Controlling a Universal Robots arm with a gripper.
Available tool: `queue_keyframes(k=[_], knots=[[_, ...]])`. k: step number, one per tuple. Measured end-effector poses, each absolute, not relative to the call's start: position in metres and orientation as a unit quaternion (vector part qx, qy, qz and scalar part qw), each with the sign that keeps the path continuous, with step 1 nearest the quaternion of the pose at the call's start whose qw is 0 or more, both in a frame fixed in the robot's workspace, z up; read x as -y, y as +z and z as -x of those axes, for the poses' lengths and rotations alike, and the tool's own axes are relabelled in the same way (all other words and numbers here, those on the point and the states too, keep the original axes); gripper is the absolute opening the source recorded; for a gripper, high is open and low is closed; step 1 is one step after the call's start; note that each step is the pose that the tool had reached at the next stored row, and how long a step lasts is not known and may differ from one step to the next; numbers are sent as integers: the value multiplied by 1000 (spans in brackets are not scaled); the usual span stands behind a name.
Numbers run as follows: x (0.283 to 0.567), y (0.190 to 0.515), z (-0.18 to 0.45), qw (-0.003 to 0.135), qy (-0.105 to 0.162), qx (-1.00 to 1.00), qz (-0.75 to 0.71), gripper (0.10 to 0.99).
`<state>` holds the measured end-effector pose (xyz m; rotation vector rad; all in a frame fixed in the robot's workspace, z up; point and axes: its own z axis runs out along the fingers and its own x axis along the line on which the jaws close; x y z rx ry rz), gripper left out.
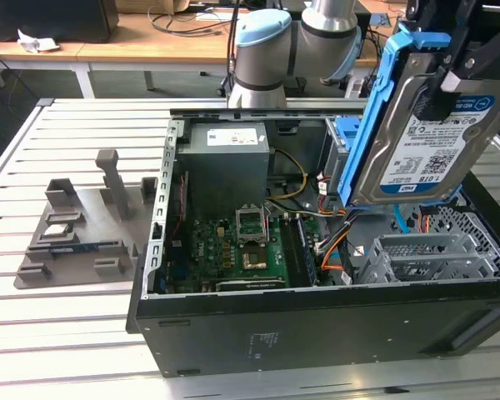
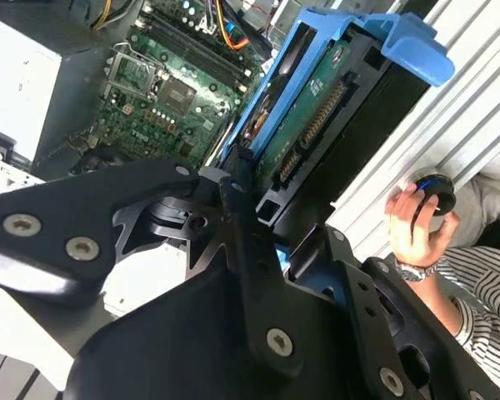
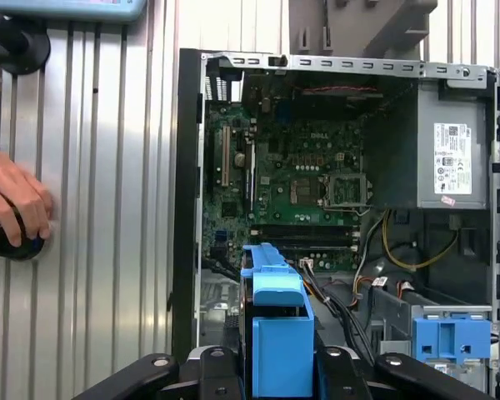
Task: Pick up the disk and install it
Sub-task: 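Pick up the disk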
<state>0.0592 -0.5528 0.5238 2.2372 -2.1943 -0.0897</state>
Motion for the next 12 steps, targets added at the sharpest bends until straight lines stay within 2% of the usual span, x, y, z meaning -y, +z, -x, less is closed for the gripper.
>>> queue_keyframes(k=[12], knots=[[553,523,-95,4,-28,702,-712,365]])
